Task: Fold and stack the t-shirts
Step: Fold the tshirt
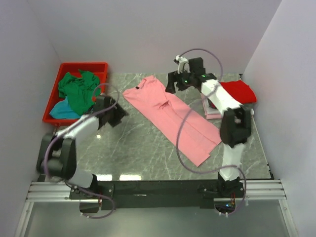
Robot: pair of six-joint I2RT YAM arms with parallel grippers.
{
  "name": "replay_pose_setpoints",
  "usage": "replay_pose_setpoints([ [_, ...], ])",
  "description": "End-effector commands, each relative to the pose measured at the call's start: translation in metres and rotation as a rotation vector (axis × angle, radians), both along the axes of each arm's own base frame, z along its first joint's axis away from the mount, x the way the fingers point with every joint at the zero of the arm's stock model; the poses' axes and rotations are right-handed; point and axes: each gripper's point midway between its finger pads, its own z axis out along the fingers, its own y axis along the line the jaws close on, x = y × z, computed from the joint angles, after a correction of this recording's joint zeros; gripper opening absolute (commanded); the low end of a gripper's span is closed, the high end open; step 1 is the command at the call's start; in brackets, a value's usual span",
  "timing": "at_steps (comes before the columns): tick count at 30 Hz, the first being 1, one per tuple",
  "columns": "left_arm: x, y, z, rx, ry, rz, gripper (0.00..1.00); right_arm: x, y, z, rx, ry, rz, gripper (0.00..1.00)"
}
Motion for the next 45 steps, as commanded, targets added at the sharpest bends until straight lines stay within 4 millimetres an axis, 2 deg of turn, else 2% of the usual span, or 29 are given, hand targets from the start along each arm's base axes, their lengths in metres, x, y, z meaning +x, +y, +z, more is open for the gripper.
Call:
replay_pose_setpoints([
  [1,0.058,0.004,-0.009,0.062,0.011,0.073,0.66,-0.046,-0.024,0.113,-0.100,-0.458,0.130,0.88],
  [2,0.079,0.000,0.003,0.066,-0.016,0.076,0.64,-0.052,-0.035,0.089,-0.108,-0.476,0.090,0.89],
  [3,0.084,0.007,-0.007,0.108,0.023,0.103,0.63,-0.057,-0.045,0.089,-0.103,-0.494,0.037,0.89],
  [4,0.092,0.008,-0.012,0.123,0.034,0.108,0.63,-0.072,-0.049,0.102,-0.074,-0.535,0.039,0.98],
  [5,0.109,0.007,-0.019,0.139,0.043,0.114,0.63,-0.094,-0.047,0.076,-0.072,-0.458,0.144,0.99],
  [6,0.117,0.009,-0.024,0.159,0.053,0.120,0.63,-0.110,-0.050,0.068,-0.059,-0.412,0.222,0.93],
  [7,0.118,0.010,-0.050,0.180,0.119,0.111,0.61,-0.128,-0.044,0.067,-0.051,-0.412,0.340,0.82],
  [8,0.137,0.007,-0.038,0.181,0.089,0.110,0.60,-0.153,-0.045,0.050,-0.050,-0.327,0.404,0.81],
  [10,0.155,0.005,-0.049,0.199,0.114,0.107,0.57,-0.178,-0.049,0.041,-0.047,-0.339,0.424,0.81],
  [12,0.163,0.006,-0.054,0.221,0.124,0.109,0.52,-0.193,-0.051,0.037,-0.047,-0.359,0.437,0.81],
  [13,0.166,0.009,-0.067,0.240,0.147,0.117,0.49,-0.204,-0.053,0.037,-0.050,-0.371,0.441,0.81],
  [15,0.174,0.011,-0.066,0.257,0.158,0.117,0.41,-0.212,-0.057,0.034,-0.061,-0.362,0.439,0.81],
  [16,0.182,0.014,-0.070,0.278,0.160,0.128,0.39,-0.219,-0.060,0.033,-0.076,-0.363,0.451,0.81],
  [19,0.184,0.023,-0.088,0.325,0.209,0.119,0.30,-0.228,-0.064,0.030,-0.132,-0.394,0.501,0.80],
  [20,0.195,0.029,-0.081,0.326,0.191,0.122,0.19,-0.242,-0.067,0.021,-0.150,-0.349,0.544,0.80],
  [23,0.205,0.047,-0.088,0.320,0.209,0.133,0.00,-0.265,-0.076,0.003,-0.239,-0.363,0.676,0.76],
  [25,0.208,0.057,-0.091,0.321,0.227,0.142,0.00,-0.277,-0.087,-0.016,-0.328,-0.373,0.722,0.75],
  [26,0.214,0.067,-0.086,0.324,0.214,0.151,0.00,-0.283,-0.081,-0.022,-0.356,-0.388,0.757,0.75],
  [28,0.220,0.080,-0.078,0.321,0.198,0.165,0.01,-0.288,-0.086,-0.043,-0.448,-0.368,0.744,0.75],
  [29,0.222,0.082,-0.076,0.316,0.192,0.150,0.00,-0.298,-0.077,-0.050,-0.475,-0.379,0.790,0.75],
  [31,0.229,0.091,-0.064,0.304,0.167,0.150,0.01,-0.294,-0.075,-0.058,-0.519,-0.404,0.750,0.75],
  [34,0.234,0.095,-0.045,0.286,0.130,0.112,0.02,-0.285,-0.072,-0.045,-0.507,-0.448,0.715,0.76],
  [36,0.236,0.091,-0.028,0.284,0.076,0.047,0.10,-0.278,-0.081,-0.038,-0.495,-0.464,0.710,0.76],
  [37,0.229,0.079,-0.006,0.239,0.030,-0.015,0.15,-0.276,-0.087,-0.034,-0.513,-0.504,0.760,0.77],
  [39,0.229,0.065,0.029,0.212,-0.105,-0.093,0.34,-0.270,-0.098,-0.028,-0.485,-0.551,0.785,0.78],
  [40,0.211,0.053,0.059,0.175,-0.170,-0.142,0.48,-0.258,-0.120,-0.027,-0.526,-0.560,0.779,0.79],
  [42,0.203,0.040,0.099,0.168,-0.317,-0.211,0.56,-0.258,-0.133,-0.029,-0.517,-0.562,0.843,0.78],
  [43,0.183,0.029,0.124,0.158,-0.372,-0.255,0.59,-0.258,-0.149,-0.033,-0.537,-0.551,0.908,0.75],
  [45,0.166,0.016,0.147,0.177,-0.468,-0.340,0.63,-0.254,-0.158,-0.034,-0.522,-0.531,0.919,0.75],
])
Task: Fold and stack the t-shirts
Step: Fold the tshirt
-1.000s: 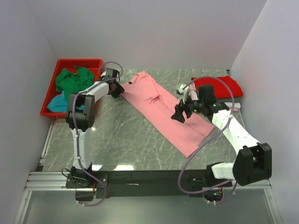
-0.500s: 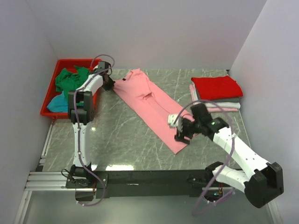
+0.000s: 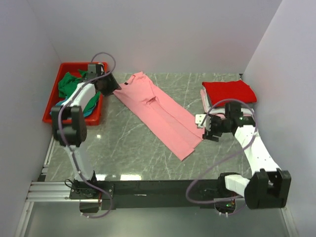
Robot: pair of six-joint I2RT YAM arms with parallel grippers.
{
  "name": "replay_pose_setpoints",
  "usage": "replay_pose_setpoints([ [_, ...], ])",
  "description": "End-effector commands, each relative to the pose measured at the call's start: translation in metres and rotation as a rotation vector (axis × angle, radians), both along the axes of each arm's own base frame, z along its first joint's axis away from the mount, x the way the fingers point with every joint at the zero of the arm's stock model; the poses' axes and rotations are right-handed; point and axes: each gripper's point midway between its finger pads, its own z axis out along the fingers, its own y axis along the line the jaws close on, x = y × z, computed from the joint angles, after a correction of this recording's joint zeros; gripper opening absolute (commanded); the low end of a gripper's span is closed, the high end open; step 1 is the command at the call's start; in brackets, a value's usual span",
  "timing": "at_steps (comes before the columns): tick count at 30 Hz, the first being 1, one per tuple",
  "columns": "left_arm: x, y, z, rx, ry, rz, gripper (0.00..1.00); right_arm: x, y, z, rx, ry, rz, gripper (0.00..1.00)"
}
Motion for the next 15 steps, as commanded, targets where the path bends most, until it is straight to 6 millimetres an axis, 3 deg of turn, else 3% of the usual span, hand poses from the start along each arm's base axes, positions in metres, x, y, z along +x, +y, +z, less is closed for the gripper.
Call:
replay_pose_setpoints([
  [1,-0.025,-0.046,0.132,-0.008,-0.414,-0.266,0.65,-0.009,-0.004,0.003,0.012,0.006,0.216,0.75],
  [3,-0.048,-0.067,0.142,0.045,-0.496,-0.390,0.67,-0.007,-0.008,-0.001,0.017,0.016,0.238,0.75],
  [4,-0.080,-0.097,0.139,0.062,-0.516,-0.483,0.69,-0.006,-0.007,0.000,0.027,0.017,0.242,0.75],
  [6,-0.113,-0.126,0.138,0.180,-0.600,-0.617,0.69,0.001,-0.014,-0.005,0.027,0.015,0.231,0.75],
  [7,-0.150,-0.169,0.116,0.185,-0.591,-0.759,0.68,0.001,-0.015,-0.005,0.036,0.020,0.230,0.75],
  [9,-0.187,-0.202,0.107,0.225,-0.655,-0.912,0.65,0.009,-0.026,0.000,0.063,0.011,0.231,0.75],
  [10,-0.223,-0.234,0.088,0.212,-0.660,-1.024,0.64,-0.001,-0.025,0.004,0.110,0.065,0.228,0.75],
  [11,-0.239,-0.247,0.079,0.250,-0.692,-1.105,0.63,0.000,-0.025,0.011,0.157,0.070,0.224,0.75],
  [12,-0.249,-0.257,0.065,0.284,-0.684,-1.136,0.63,0.009,-0.038,0.016,0.177,0.061,0.211,0.74],
  [13,-0.276,-0.278,0.050,0.289,-0.677,-1.212,0.62,0.000,-0.038,0.019,0.213,0.113,0.204,0.74],
  [15,-0.290,-0.296,0.033,0.297,-0.645,-1.239,0.60,0.002,-0.047,0.019,0.228,0.122,0.171,0.74],
])
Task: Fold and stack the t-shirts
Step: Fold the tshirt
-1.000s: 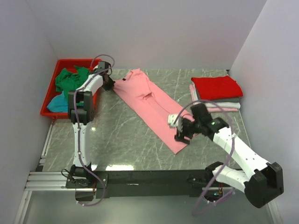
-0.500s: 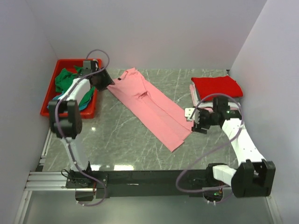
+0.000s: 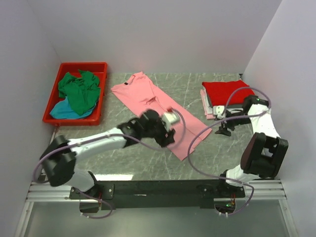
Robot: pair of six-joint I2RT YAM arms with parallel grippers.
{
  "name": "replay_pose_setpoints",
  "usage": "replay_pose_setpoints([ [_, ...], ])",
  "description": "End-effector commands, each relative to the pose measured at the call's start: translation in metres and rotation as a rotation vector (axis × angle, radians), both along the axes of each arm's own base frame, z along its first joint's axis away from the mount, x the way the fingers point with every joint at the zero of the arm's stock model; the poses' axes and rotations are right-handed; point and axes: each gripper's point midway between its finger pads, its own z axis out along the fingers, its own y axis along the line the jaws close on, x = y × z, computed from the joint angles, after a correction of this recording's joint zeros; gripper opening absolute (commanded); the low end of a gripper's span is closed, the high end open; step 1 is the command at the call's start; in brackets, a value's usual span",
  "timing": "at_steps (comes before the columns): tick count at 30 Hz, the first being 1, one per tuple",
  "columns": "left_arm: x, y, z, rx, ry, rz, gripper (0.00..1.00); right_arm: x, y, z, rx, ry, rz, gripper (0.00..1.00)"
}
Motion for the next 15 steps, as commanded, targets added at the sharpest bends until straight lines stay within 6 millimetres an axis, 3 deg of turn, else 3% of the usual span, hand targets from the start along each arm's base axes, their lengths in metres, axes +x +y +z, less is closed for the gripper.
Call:
replay_pose_setpoints([
  [1,-0.012,-0.029,-0.036,0.109,-0.103,-0.044,0.58,-0.018,0.004,0.018,0.099,0.002,0.060,0.74],
  [4,-0.020,-0.056,-0.057,0.148,-0.117,-0.035,0.59,-0.023,-0.001,0.012,0.091,0.005,0.032,0.74],
  [10,-0.027,-0.094,-0.085,0.201,-0.109,-0.011,0.59,-0.025,-0.008,0.003,0.082,0.029,-0.011,0.74],
  [15,-0.039,-0.105,-0.104,0.244,-0.095,-0.006,0.60,-0.024,-0.012,0.000,0.098,0.051,-0.026,0.74],
])
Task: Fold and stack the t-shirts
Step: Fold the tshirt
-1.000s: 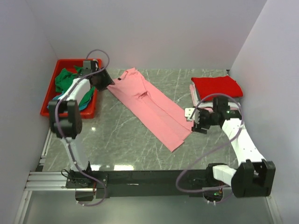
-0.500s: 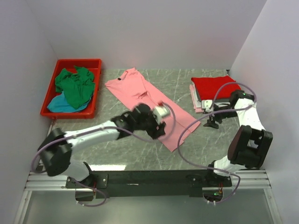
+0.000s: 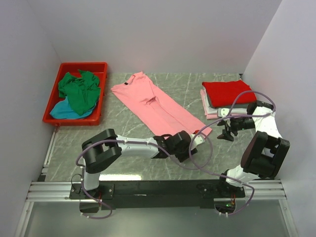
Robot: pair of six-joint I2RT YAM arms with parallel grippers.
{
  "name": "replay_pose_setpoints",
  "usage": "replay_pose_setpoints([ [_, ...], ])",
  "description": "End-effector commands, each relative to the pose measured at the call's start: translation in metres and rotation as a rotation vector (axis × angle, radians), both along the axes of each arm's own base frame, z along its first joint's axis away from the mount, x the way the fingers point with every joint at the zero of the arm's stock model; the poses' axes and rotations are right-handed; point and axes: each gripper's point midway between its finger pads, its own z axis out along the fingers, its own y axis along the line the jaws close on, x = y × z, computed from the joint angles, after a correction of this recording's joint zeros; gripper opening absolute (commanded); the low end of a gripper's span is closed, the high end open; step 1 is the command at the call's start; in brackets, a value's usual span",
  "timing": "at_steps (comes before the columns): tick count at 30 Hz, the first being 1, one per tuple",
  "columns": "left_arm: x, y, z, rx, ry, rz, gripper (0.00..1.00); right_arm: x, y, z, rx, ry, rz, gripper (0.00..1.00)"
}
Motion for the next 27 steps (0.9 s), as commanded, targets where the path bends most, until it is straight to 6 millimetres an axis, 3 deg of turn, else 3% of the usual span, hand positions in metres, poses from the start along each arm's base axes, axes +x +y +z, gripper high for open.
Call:
replay_pose_setpoints([
  [1,0.001,-0.020,0.009,-0.041,-0.029,0.059,0.59,-0.004,0.004,0.006,0.026,-0.035,0.052,0.74],
  [9,0.010,0.008,-0.029,0.122,-0.059,0.206,0.51,-0.003,0.002,0.004,0.017,-0.024,0.045,0.74],
  [14,0.016,0.029,-0.041,0.196,-0.093,0.288,0.32,-0.003,0.001,-0.001,-0.004,-0.024,0.055,0.74],
  [19,0.003,0.046,-0.045,0.195,-0.054,0.274,0.14,-0.007,0.003,-0.029,-0.130,-0.059,0.154,0.73],
  [21,-0.011,0.051,-0.045,0.176,-0.010,0.231,0.11,-0.016,0.015,-0.045,-0.173,-0.079,0.235,0.73],
  [22,-0.013,0.049,-0.042,0.152,0.000,0.225,0.06,-0.007,0.011,-0.053,-0.244,-0.122,0.252,0.73],
  [23,-0.019,0.048,-0.042,0.136,0.026,0.205,0.02,-0.006,0.021,-0.059,-0.267,-0.138,0.296,0.72],
  [24,-0.024,0.051,-0.042,0.126,0.040,0.194,0.01,-0.011,0.025,-0.068,-0.278,-0.132,0.297,0.71],
  [25,-0.027,0.048,-0.039,0.099,0.055,0.190,0.01,0.001,0.026,-0.070,-0.303,-0.192,0.296,0.71],
  [27,-0.035,0.048,-0.038,0.079,0.089,0.169,0.01,0.004,0.033,-0.077,-0.328,-0.204,0.316,0.70],
])
